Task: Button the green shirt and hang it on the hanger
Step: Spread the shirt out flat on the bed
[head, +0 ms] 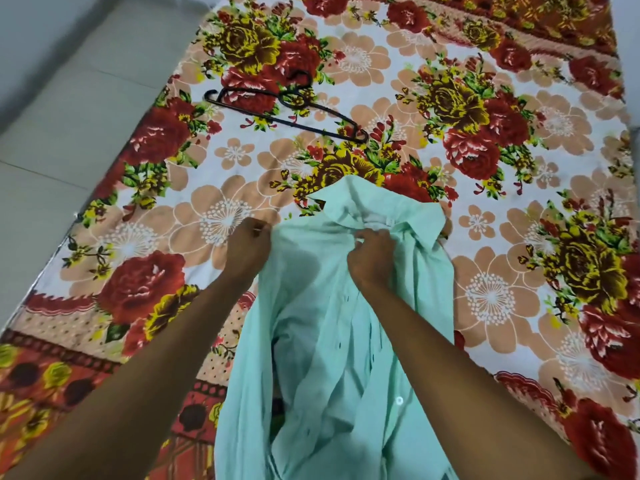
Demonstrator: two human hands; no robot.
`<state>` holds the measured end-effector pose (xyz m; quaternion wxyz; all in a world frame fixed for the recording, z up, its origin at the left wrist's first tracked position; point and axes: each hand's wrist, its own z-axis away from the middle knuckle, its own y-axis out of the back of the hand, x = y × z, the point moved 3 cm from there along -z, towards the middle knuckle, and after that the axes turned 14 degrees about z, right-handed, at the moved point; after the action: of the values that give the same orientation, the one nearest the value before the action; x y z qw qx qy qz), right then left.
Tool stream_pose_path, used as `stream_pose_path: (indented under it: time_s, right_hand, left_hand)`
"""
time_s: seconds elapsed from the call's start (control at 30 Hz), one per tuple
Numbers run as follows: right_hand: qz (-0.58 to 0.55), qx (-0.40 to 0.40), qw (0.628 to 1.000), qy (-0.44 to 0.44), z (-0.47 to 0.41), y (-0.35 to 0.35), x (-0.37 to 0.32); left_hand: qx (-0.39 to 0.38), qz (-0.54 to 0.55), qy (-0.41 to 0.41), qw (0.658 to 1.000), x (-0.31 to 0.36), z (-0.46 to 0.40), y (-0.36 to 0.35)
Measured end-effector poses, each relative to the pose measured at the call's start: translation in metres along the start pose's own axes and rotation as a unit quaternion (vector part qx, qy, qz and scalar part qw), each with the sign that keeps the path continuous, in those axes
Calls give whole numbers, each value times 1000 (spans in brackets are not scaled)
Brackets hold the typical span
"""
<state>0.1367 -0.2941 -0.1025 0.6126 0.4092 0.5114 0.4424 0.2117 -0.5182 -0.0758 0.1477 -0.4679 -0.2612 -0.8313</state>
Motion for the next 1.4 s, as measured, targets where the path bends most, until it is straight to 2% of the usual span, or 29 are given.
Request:
stream_pose_path:
  time_s: [0.07, 0.1, 0.17, 0.2, 0.27, 0.37, 0.4, 0.47, 0.53, 0.6, 0.67, 0.73, 0.8, 0.83, 0.9, 0.97, 1.07, 1.13, 1.2, 1.27, 1.33, 1.4]
  right_hand:
    - [58, 78, 989, 111, 26, 3, -19]
    - [52, 86, 978, 183, 39, -1, -28]
    - [29, 44, 955, 291, 56, -17, -38]
    - [38, 14, 949, 312, 60, -27, -41]
    - [100, -19, 941, 324, 56, -42, -39]
    - [167, -29, 926, 338, 46, -55, -29]
    - [177, -35, 925, 334, 45, -59, -26]
    - [191, -35, 928, 318, 43, -62, -23]
    - [204, -29, 929, 308, 44, -65, -24]
    - [207, -33, 928, 307, 46, -64, -27]
    - [210, -50, 930, 298, 46, -63, -29]
    - [219, -58, 937, 266, 49, -60, -35]
    - [224, -28, 941, 251, 59, -58, -49]
    - [216, -8, 938, 270, 68, -57, -56]
    - [203, 5, 908, 368, 89, -64, -62]
    - [211, 0, 878, 430, 104, -72, -56]
    - [235, 5, 877, 419, 107, -80, -50]
    - [252, 3, 881, 400, 107, -80, -52]
    - [251, 0, 885, 392, 113, -76, -61]
    - [225, 3, 868, 442, 129, -75, -67]
    - [209, -5, 836, 507, 143, -78, -65]
    - [216, -6, 822, 527, 147, -81, -57]
  left_hand:
    - [-19, -92, -70, 993, -1, 20, 4]
    - [-36, -139, -98, 985, -5, 32, 2]
    - [-70, -206, -106, 970, -21, 53, -1]
    - [-74, -223, -93, 967, -32, 57, 3]
    - [-56, -230, -74, 969, -41, 54, 13]
    - [-27, -180, -37, 982, -44, 33, 33]
    - [-25, -139, -13, 990, -45, 26, 39]
    - [-28, 9, 38, 999, -42, 17, 42]
    - [-29, 104, 74, 991, -41, 16, 50]
    - [-74, 83, 125, 986, -46, 23, 61]
    - [-158, -8, 172, 972, -57, 34, 74]
    - [-184, -39, 190, 964, -64, 38, 85]
    - [-138, 37, 169, 975, -64, 33, 94]
    - [-103, 83, 149, 980, -65, 29, 96]
    - [-53, 161, 139, 976, -65, 25, 98]
    - [-60, 193, 154, 967, -75, 30, 95]
    - [-83, 95, 144, 981, -89, 58, 95]
    - [-73, 18, 130, 989, -100, 74, 95]
    - [-62, -11, 142, 988, -107, 90, 99]
    - [-32, -15, 137, 990, -114, 102, 108]
    - [5, -26, 115, 993, -121, 111, 120]
    - [46, -20, 97, 994, -127, 117, 134]
